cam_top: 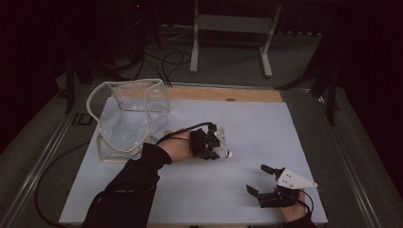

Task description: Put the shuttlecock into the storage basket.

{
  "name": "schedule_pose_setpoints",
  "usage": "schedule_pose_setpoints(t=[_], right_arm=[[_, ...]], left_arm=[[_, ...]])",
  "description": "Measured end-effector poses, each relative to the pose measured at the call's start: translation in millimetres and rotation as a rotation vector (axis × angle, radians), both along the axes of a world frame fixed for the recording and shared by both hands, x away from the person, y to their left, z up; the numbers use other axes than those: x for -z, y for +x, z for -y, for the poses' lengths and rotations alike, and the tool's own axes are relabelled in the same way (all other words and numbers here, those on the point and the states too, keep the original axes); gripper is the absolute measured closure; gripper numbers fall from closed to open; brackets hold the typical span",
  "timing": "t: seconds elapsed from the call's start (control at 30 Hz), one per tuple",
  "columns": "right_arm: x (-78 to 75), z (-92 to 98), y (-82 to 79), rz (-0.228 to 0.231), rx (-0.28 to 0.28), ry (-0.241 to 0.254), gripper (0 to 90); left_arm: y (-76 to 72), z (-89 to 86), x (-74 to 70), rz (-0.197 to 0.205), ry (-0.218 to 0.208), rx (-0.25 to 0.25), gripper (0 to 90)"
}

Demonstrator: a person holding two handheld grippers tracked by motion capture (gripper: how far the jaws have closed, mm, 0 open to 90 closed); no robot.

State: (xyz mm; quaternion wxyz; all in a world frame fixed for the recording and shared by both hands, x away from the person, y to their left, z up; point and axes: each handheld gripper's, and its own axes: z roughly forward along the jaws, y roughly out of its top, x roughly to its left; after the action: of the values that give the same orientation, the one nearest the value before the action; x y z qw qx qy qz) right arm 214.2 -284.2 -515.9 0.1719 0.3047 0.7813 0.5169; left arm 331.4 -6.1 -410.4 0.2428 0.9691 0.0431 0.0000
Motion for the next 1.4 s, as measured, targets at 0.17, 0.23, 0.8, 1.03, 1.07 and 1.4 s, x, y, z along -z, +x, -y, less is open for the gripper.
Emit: schedule_pose_setpoints(t=[0.17, 0.23, 0.8, 1.03, 1.07, 1.4], right_arm=[[-0.3, -0.7, 0.0, 0.001, -0.004, 0.001, 8.6], [-0.3, -1.0, 0.2, 0.002, -0.004, 0.001, 8.7], [-0.4, -1.4, 1.1, 0.002, -0.005, 0.001, 8.7], [-0.5, -1.4, 0.9, -0.001, -0.003, 0.000, 8.6], [-0.5, -1.4, 1.0, 0.001, -0.003, -0.001, 8.6], [-0.6, -2.1, 0.6, -0.001, -0.004, 0.000, 8.7]], left_arm=[[-2.2, -6.3, -11.5, 0.001, -0.003, -0.004, 90.0], [-2.6, -8.9, -16.2, -0.004, -0.008, -0.004, 90.0], [-5.2, -30.1, -43.7, -0.006, -0.056, -0.008, 90.0], [-6.9, -35.6, -53.4, -0.001, -0.066, -0.004, 90.0], [-7.0, -36.3, -54.5, -0.007, -0.065, -0.003, 90.0], [-8.1, -46.8, -68.9, 0.005, -0.074, -0.009, 90.0]])
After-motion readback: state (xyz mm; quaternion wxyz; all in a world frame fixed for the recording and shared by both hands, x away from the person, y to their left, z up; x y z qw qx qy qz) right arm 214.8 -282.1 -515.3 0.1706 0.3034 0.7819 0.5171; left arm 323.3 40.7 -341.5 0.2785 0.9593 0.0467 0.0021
